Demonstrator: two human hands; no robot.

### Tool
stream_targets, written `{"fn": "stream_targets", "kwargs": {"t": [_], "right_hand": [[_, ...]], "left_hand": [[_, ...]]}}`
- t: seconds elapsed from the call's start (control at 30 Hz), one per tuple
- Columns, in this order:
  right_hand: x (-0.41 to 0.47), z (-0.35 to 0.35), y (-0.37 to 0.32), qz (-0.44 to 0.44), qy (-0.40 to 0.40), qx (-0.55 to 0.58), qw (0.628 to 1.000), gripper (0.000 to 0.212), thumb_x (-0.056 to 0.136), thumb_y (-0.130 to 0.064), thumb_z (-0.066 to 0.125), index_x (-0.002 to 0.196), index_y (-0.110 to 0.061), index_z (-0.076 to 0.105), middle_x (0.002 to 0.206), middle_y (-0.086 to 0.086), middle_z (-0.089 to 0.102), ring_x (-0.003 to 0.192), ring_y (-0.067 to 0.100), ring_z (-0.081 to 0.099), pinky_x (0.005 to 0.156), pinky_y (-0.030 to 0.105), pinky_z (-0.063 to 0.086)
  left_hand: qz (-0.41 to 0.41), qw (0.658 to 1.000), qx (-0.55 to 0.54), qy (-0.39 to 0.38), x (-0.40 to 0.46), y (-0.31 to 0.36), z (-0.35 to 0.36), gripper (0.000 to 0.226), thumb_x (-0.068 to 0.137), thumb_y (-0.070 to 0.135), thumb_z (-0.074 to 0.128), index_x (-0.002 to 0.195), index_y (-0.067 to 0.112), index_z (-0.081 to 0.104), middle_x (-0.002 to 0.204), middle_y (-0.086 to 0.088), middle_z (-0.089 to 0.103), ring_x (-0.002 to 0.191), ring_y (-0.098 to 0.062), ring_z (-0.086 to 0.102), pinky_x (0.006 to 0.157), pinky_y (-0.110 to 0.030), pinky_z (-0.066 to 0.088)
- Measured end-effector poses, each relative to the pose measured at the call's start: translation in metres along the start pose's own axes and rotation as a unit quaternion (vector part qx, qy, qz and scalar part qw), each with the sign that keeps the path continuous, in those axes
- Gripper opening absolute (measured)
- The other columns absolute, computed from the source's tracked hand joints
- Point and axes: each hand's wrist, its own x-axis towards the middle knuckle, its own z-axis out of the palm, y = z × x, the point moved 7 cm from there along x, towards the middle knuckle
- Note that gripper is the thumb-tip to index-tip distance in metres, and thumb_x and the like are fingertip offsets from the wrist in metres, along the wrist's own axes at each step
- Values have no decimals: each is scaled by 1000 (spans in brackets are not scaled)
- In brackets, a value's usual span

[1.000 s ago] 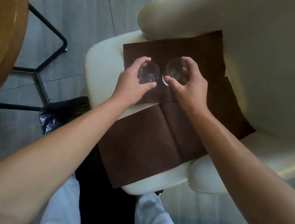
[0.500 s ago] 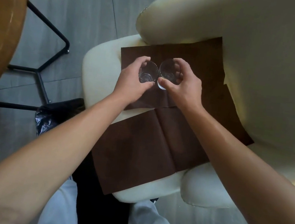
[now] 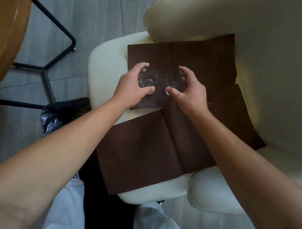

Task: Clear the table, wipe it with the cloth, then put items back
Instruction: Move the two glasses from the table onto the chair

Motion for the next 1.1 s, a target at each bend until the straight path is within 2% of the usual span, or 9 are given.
{"fn": "stream_targets", "kwargs": {"t": [0.17, 0.37, 0.63, 0.77, 0.83, 0.9, 0.97, 1.1], "right_hand": [[0, 3, -3, 3, -14, -11, 1000, 76, 83, -42, 82, 149, -29, 47, 137, -6, 66, 127, 16, 61, 105, 36, 51], [4, 1, -6, 35, -24, -23, 999, 79, 80, -42, 84, 148, -28, 48, 135, -6, 66, 126, 16, 61, 104, 32, 48], [-3, -17, -27, 34, -11, -1, 999, 85, 79, -38, 85, 152, -33, 42, 149, -5, 56, 132, 13, 56, 106, 32, 45], [-22, -38, -54, -7, 37, -26, 999, 69, 85, -38, 77, 148, -30, 49, 148, -8, 56, 132, 12, 54, 106, 34, 47], [-33, -46, -72, -35, 49, -35, 998, 49, 89, -39, 71, 137, -29, 61, 142, -8, 60, 129, 12, 55, 105, 37, 49], [-44, -53, -93, -59, 52, -43, 996, 34, 92, -40, 67, 124, -29, 70, 137, -9, 63, 128, 11, 55, 106, 34, 46], [-56, -61, -117, -81, 61, -47, 994, 32, 94, -40, 65, 123, -28, 73, 138, -9, 63, 131, 11, 53, 106, 28, 42], [-75, -70, -179, -154, 75, -52, 984, 42, 92, -37, 66, 132, -24, 67, 141, -5, 61, 133, 15, 52, 109, 25, 39]], "left_hand": [[17, 999, 31, -22, 1, -3, 1, 72, 83, 31, 84, 145, 26, 48, 136, 0, 62, 118, -21, 63, 101, -32, 49], [38, 994, 94, -44, 5, 1, 1, 74, 85, 37, 80, 148, 24, 42, 138, -4, 60, 122, -27, 61, 105, -40, 48], [56, 988, 130, -62, 1, 7, -8, 79, 85, 41, 79, 151, 26, 38, 146, -4, 56, 129, -28, 58, 105, -40, 46], [87, 985, 136, -55, -13, 16, -25, 82, 88, 42, 76, 156, 26, 32, 158, 0, 41, 135, -24, 53, 108, -41, 47], [99, 984, 141, -39, -21, 21, -43, 78, 91, 41, 73, 155, 22, 34, 159, -2, 39, 140, -24, 48, 112, -41, 44], [121, 981, 151, -16, -30, 27, -65, 71, 94, 40, 68, 153, 15, 40, 159, -7, 40, 144, -27, 43, 117, -45, 38], [140, 978, 156, 8, -40, 34, -91, 64, 95, 41, 63, 149, 11, 45, 158, -11, 42, 145, -30, 41, 119, -47, 35], [164, 974, 143, 70, -68, 43, -153, 60, 94, 39, 59, 146, 12, 47, 157, -10, 42, 142, -31, 43, 116, -46, 37]]}}
